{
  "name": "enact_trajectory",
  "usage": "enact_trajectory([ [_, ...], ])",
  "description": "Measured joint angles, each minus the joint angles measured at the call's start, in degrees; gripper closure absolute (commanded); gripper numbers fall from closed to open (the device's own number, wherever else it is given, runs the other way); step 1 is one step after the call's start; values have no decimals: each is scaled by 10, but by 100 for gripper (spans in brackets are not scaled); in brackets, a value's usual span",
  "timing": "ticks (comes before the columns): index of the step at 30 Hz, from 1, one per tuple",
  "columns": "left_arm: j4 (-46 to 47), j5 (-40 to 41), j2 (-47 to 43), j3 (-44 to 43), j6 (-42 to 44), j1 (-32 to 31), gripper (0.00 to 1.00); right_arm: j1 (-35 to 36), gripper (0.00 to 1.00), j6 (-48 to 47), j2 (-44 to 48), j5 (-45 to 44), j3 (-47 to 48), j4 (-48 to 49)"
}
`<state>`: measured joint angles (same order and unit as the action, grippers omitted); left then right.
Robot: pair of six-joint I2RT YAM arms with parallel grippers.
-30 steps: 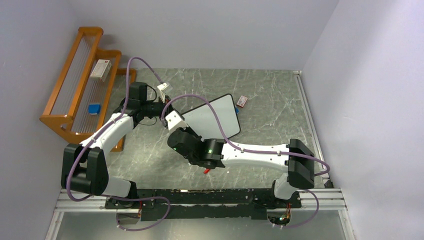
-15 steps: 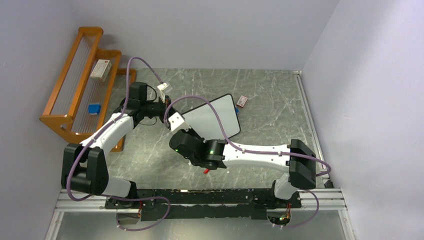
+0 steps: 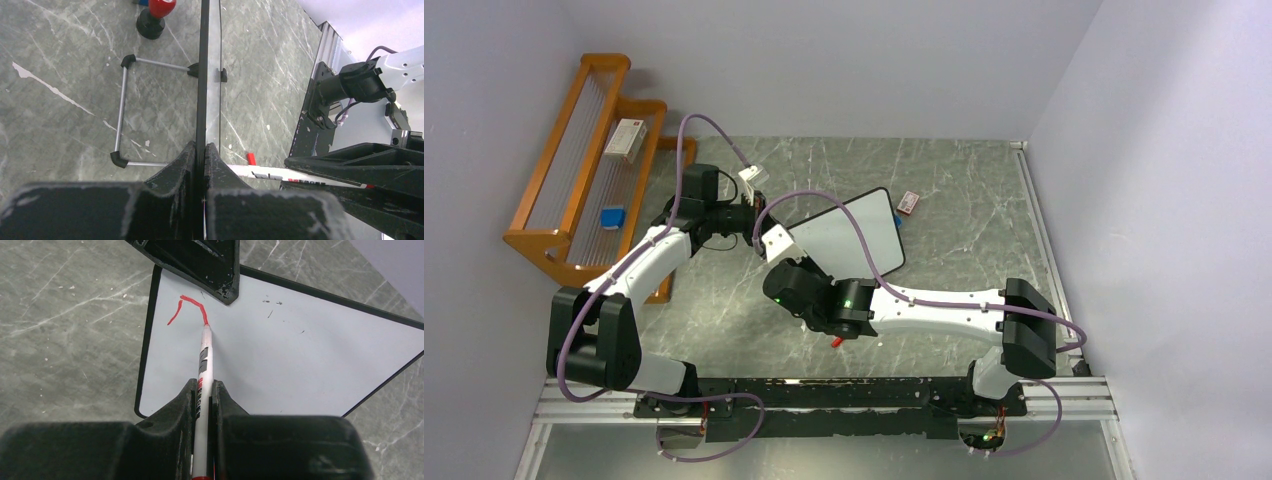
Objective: Write a sentence on the whiteboard
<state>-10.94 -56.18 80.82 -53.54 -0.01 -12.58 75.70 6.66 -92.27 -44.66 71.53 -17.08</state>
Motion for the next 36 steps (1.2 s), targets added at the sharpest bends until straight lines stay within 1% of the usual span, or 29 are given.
enact_trajectory([
  [16,0,0,0,0,0,0,95,-2,100,-1,4,3,-7,2],
  [36,2,2,2,-1,4,0,95,-27,100,-29,18,9,-15,53],
])
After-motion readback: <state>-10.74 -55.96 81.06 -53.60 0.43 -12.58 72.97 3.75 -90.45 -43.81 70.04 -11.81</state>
